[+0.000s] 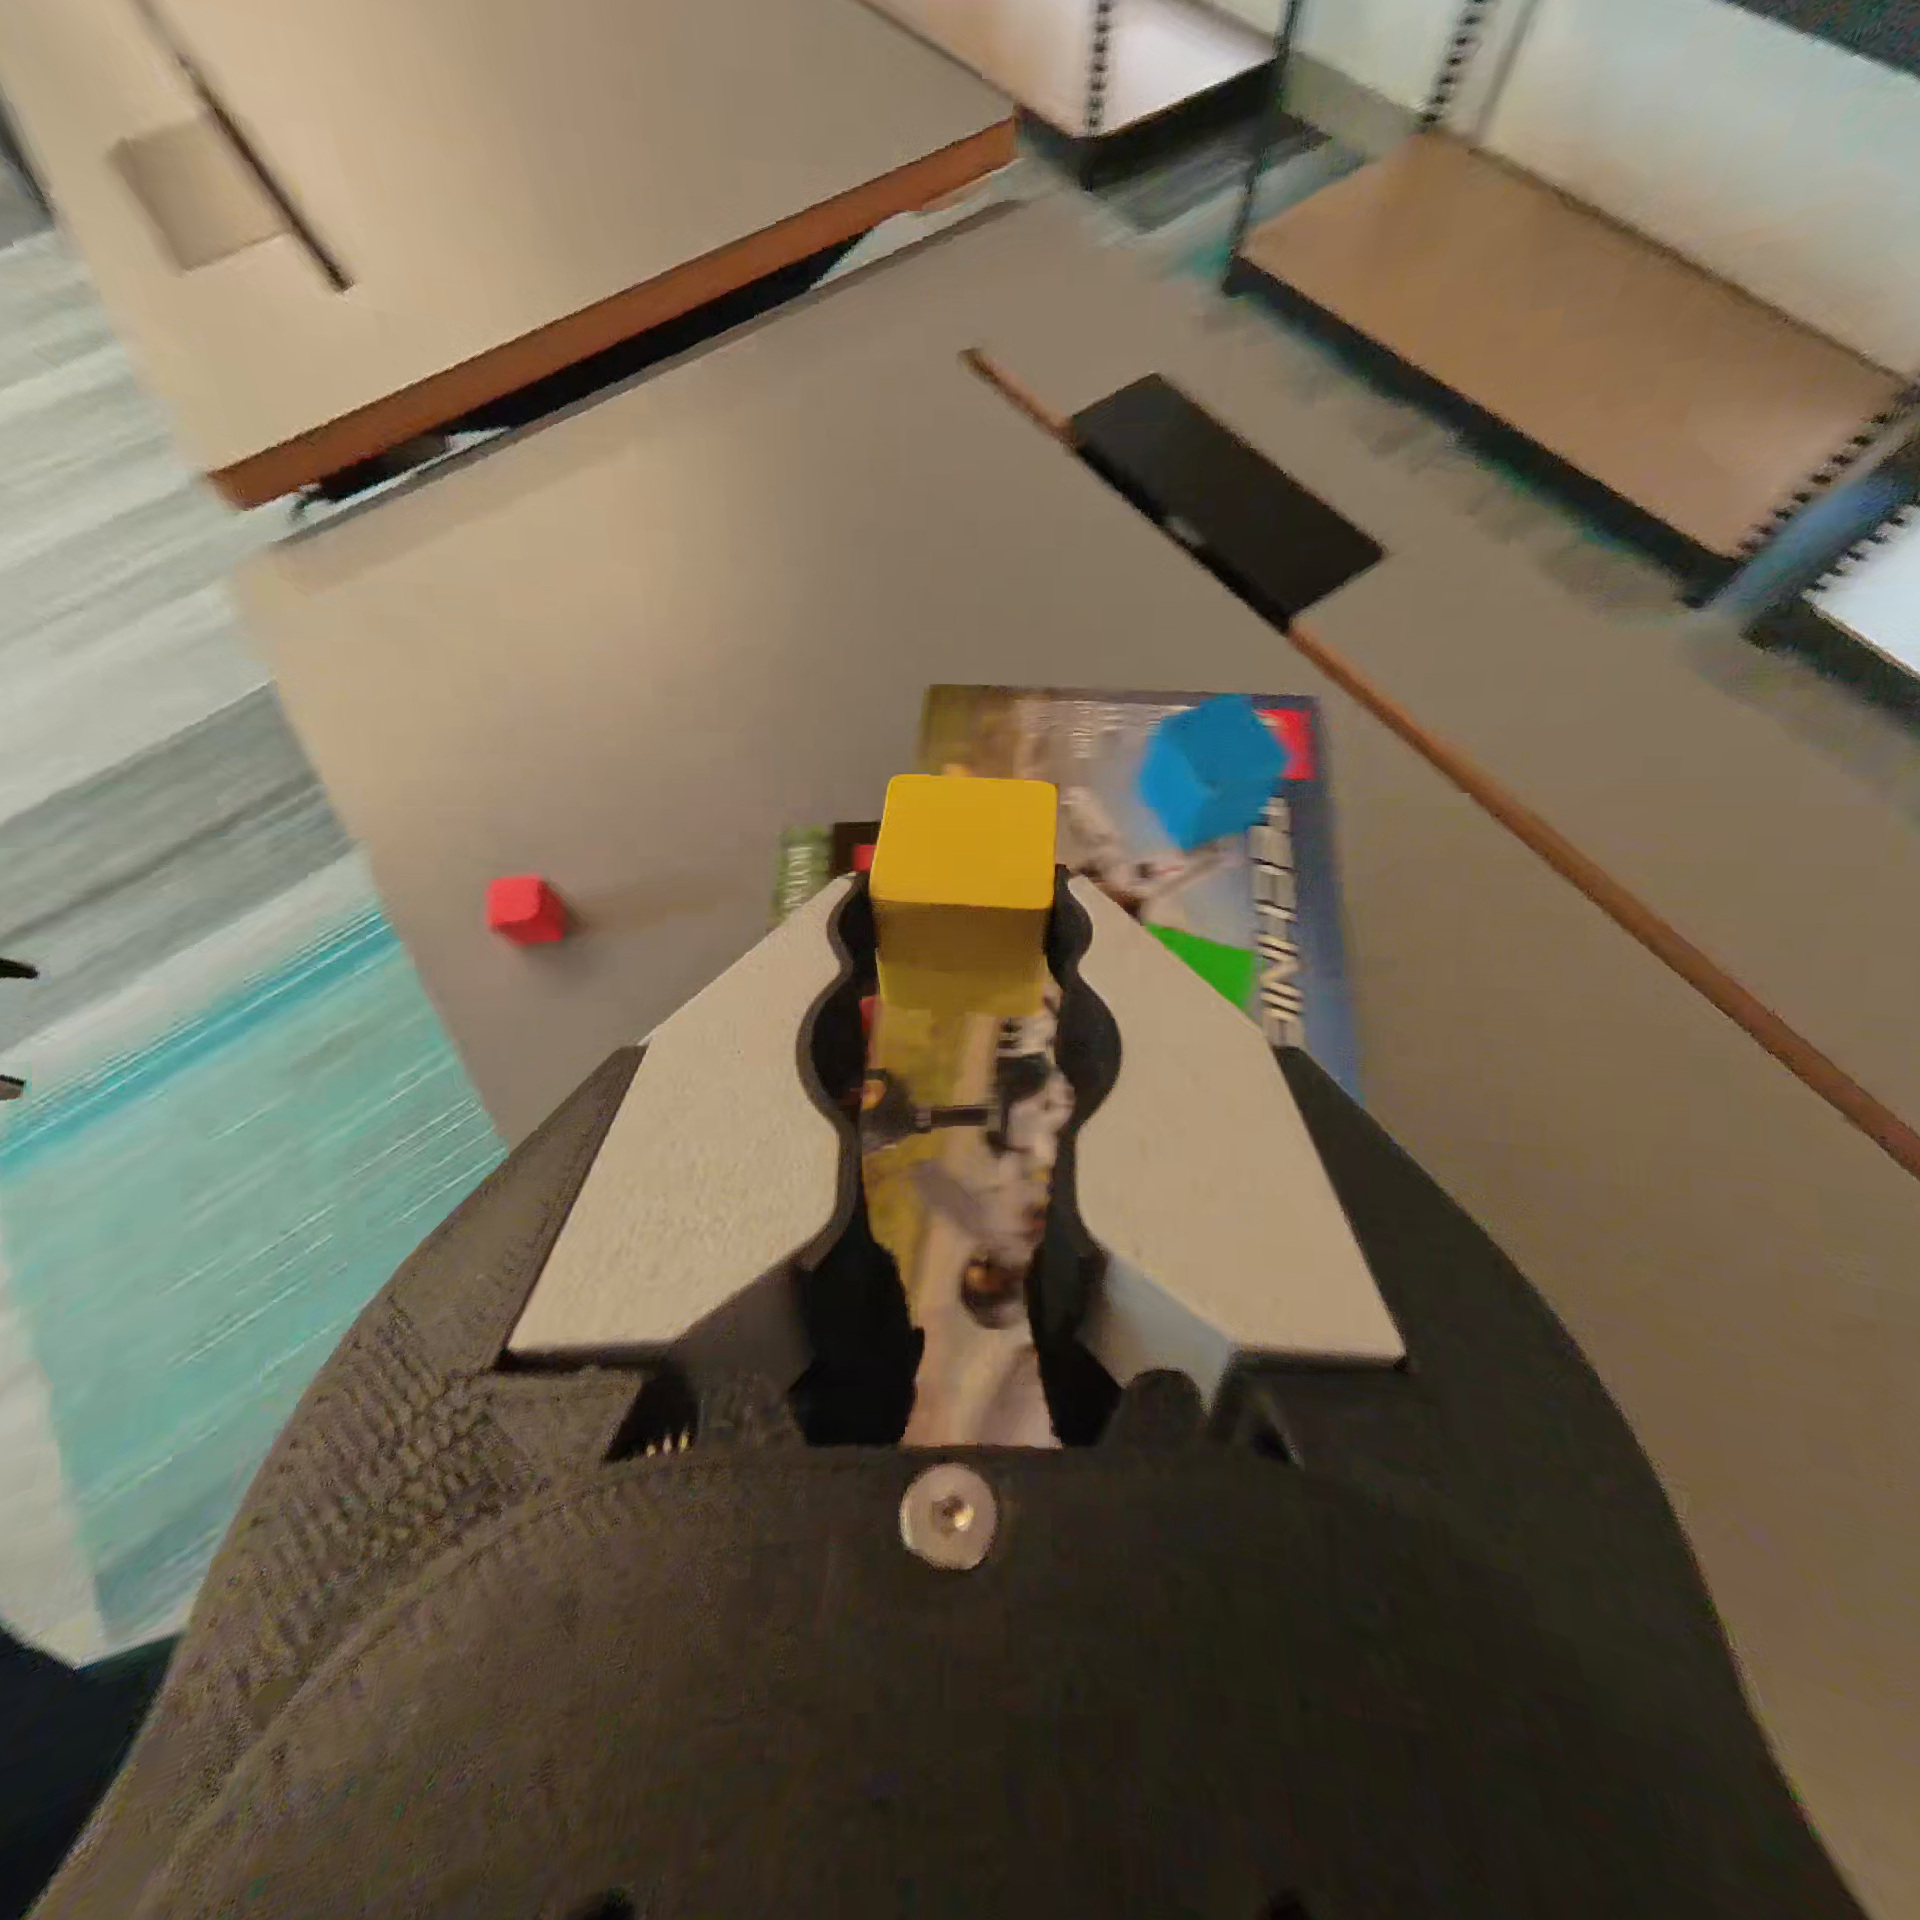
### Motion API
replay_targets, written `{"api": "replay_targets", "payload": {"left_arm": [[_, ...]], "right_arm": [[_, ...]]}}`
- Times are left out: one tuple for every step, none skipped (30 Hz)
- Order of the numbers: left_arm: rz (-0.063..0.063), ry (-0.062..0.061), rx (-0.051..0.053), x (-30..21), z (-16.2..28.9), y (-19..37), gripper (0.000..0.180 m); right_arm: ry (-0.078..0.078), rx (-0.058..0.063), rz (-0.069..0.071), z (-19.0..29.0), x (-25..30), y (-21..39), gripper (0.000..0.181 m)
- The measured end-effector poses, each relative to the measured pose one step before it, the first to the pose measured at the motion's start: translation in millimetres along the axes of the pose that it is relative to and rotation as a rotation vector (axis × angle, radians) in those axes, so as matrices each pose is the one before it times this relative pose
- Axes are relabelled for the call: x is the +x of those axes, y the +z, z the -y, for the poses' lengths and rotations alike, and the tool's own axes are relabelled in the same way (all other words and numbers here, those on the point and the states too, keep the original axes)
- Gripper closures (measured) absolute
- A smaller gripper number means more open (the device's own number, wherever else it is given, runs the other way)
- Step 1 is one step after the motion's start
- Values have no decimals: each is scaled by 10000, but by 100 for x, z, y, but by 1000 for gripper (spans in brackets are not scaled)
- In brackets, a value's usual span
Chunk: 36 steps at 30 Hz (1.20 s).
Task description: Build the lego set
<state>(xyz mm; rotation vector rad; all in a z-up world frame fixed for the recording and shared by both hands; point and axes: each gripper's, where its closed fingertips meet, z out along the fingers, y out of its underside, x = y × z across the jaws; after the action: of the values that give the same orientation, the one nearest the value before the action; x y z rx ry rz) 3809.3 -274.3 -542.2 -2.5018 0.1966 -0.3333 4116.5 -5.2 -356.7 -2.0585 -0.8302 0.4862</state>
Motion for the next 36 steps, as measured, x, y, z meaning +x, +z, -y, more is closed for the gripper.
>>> {"api": "replay_targets", "payload": {"left_arm": [[-180,358,-26,-628,1841,980,112],[-215,310,-39,-426,1753,1119,111],[-224,303,-54,-265,1624,1223,111],[-177,331,-144,-217,1369,1351,111],[-179,343,-273,-118,1069,1413,108],[-185,342,-266,-48,995,1356,107],[-151,293,-196,-59,963,1259,106],[-122,192,-158,-87,827,1155,105],[-145,79,-168,-8,616,1075,104],[-157,22,-153,61,469,947,102],[-56,65,-149,-51,302,817,101],[-35,146,-183,-103,72,748,100],[-95,171,-302,-61,-258,783,100],[-87,171,-365,-90,-477,781,99],[1,194,-295,-197,-457,692,99],[-7,152,-264,-192,-430,634,99],[-65,81,-256,-95,-388,562,99],[-69,80,-162,1,-175,412,100],[44,104,-174,-86,-113,294,101],[10,146,-147,12,-29,243,102],[-58,107,-61,132,98,237,103],[-5,10,-77,17,84,284,103],[201,32,-169,-368,-55,280,106],[125,2,-95,-343,11,292,106],[-74,-150,14,-73,122,255,110],[74,-185,145,-253,280,40,116],[91,-80,19,-250,89,38,120],[93,83,-20,-267,-15,9,125],[46,118,31,-244,-34,-17,130],[-52,20,90,-179,-11,-33,134],[-146,-61,93,-113,-16,-65,137],[-184,-26,52,-93,-63,-56,143],[-146,38,73,-159,-21,-49,146],[-235,31,77,8,22,-45,147],[-213,12,46,11,-34,-64,147],[-164,67,22,-38,-87,-91,147]], "right_arm": [[12,-9,-457,-110,1411,-58,149],[-8,-71,-392,-426,1257,292,149],[204,-153,-133,-582,870,317,149],[338,-37,-51,-262,630,291,149],[334,77,-9,56,344,192,149],[173,-33,23,-94,253,230,149],[-118,-61,-40,-290,207,363,149],[-184,8,57,-334,-23,387,148],[-3,220,257,-245,-307,454,149],[254,135,117,-317,36,216,149],[338,-59,22,-623,202,316,149],[324,129,31,-422,205,303,148],[247,237,64,-177,66,185,147],[109,195,36,-18,-62,-2,147],[-11,48,-38,-156,-49,-78,146],[-35,-83,-165,-322,257,9,145],[-105,-54,-10,-152,57,-74,142],[-71,82,209,21,-298,-151,138],[17,-24,227,-107,-297,-246,129],[108,-54,-162,-28,209,-366,120],[55,175,-245,533,249,-663,109],[-123,227,-114,995,6,-784,109],[-316,-33,-70,1099,-32,-554,110],[-307,-197,-152,828,288,-53,109],[-303,-94,20,1232,64,236,108],[-254,-179,215,1235,-83,549,110],[-228,-369,215,956,148,837,111],[-180,-428,260,669,178,1099,113],[-83,-451,621,664,-164,1429,118],[11,-589,484,80,-45,1144,117],[-109,-802,393,-141,-33,1253,113],[-321,-743,226,-292,35,1085,116],[-431,-605,-73,-292,333,935,118],[-374,-681,-132,-375,333,797,116],[-202,-719,19,-614,74,695,115],[4,-456,256,-100,-271,454,113]]}}
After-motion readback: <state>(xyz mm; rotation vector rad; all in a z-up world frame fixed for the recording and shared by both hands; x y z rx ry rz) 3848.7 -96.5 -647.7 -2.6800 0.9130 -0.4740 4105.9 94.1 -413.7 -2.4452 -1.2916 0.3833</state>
